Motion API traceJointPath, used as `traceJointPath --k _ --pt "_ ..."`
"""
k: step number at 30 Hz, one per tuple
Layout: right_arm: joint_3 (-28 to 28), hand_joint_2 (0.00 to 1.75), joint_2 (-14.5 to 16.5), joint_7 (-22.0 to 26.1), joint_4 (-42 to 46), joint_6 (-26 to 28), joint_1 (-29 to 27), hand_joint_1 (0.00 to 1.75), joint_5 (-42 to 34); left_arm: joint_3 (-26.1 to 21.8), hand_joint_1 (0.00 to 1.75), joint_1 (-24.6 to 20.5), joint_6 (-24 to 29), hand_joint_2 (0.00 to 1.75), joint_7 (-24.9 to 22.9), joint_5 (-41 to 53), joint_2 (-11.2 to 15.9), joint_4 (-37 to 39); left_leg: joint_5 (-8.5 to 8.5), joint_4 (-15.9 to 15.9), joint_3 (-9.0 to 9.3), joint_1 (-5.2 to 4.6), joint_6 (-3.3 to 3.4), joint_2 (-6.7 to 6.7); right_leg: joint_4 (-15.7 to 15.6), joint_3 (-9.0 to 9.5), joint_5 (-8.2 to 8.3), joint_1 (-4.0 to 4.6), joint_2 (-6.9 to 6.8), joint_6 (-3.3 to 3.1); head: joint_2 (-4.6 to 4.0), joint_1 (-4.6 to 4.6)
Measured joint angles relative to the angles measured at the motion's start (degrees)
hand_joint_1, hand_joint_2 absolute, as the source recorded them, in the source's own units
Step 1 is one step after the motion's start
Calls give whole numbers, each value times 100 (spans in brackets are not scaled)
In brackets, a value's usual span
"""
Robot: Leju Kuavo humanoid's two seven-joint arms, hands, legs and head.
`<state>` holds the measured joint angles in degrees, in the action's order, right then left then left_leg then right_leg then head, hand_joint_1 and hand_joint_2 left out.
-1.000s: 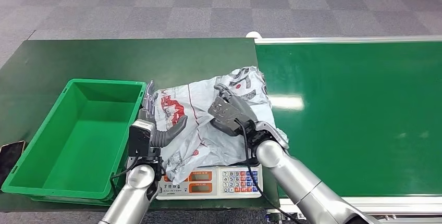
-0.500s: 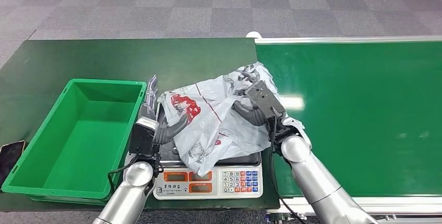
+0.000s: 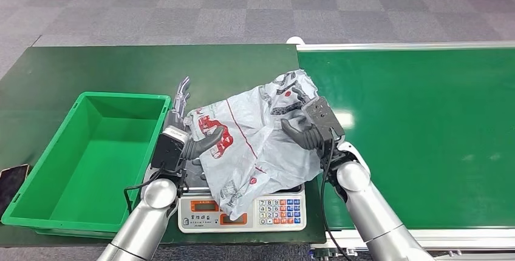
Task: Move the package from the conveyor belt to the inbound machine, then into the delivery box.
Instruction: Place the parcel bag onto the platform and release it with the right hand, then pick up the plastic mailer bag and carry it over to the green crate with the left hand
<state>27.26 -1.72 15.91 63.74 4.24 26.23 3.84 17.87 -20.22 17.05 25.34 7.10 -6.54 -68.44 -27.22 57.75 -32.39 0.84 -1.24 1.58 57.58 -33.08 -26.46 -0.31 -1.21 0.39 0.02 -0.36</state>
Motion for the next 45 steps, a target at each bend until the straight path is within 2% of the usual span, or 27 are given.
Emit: traceJointPath --k 8,13,20,25,28,32,39,42,43,44,45 --pt "-5 175 73 20 -63 -94 40 0 125 37 0 7 -157 175 -126 202 9 -114 0 0 0 0 0 -1 0 0 0 0 -2 0 0 0" --pt "-76 175 97 173 -63 -225 41 0 -44 285 0 -158 -982 175 -608 958 105 -46 0 0 0 -1 0 -1 0 -1 0 -1 -2 0 0 0" --pt "-173 175 199 213 -59 -361 86 0 -156 795 0 -946 -2312 175 -784 2472 255 641 9 1 -3 -2 -1 -2 0 -7 7 -1 -3 -3 0 0" --pt "-323 175 204 349 62 -393 210 0 -476 1422 0 -1788 -3331 175 -475 3054 313 1454 15 2 -4 -3 -1 -2 1 -7 14 -1 -3 -7 0 0" --pt "-409 175 204 405 163 -343 274 0 -590 1786 0 -2197 -3528 175 -359 3149 305 1901 16 3 -4 -4 0 2 1 -8 16 -2 1 -6 0 0" --pt "-470 175 203 411 251 -329 293 0 -653 2085 0 -2511 -3723 175 -250 3173 296 2269 16 3 -4 -4 0 2 1 -9 16 -2 2 -6 0 -1" --pt "-495 175 194 371 458 -399 273 0 -804 2815 0 -3080 -5250 175 534 3067 322 2743 17 2 -6 -4 1 2 2 -10 16 -1 2 -6 0 0" --pt "-494 175 192 362 543 -428 267 0 -860 3053 0 -3240 -5251 175 482 3074 332 2894 17 2 -5 -4 1 2 2 -10 16 -2 2 -6 0 -1" --pt "-493 175 190 363 574 -436 265 0 -887 3114 3 -3273 -5145 175 402 3115 322 2948 17 2 -5 -4 1 2 2 -10 17 -2 2 -6 0 0" --pt "-493 175 189 366 608 -447 264 0 -911 3183 16 -3299 -5022 175 322 3167 307 3012 17 2 -5 -4 1 2 2 -10 17 -2 2 -6 0 0" --pt "-492 175 187 369 640 -459 264 0 -934 3255 55 -3316 -4904 175 257 3216 287 3078 17 2 -5 -4 1 1 2 -10 17 -2 2 -6 0 1"
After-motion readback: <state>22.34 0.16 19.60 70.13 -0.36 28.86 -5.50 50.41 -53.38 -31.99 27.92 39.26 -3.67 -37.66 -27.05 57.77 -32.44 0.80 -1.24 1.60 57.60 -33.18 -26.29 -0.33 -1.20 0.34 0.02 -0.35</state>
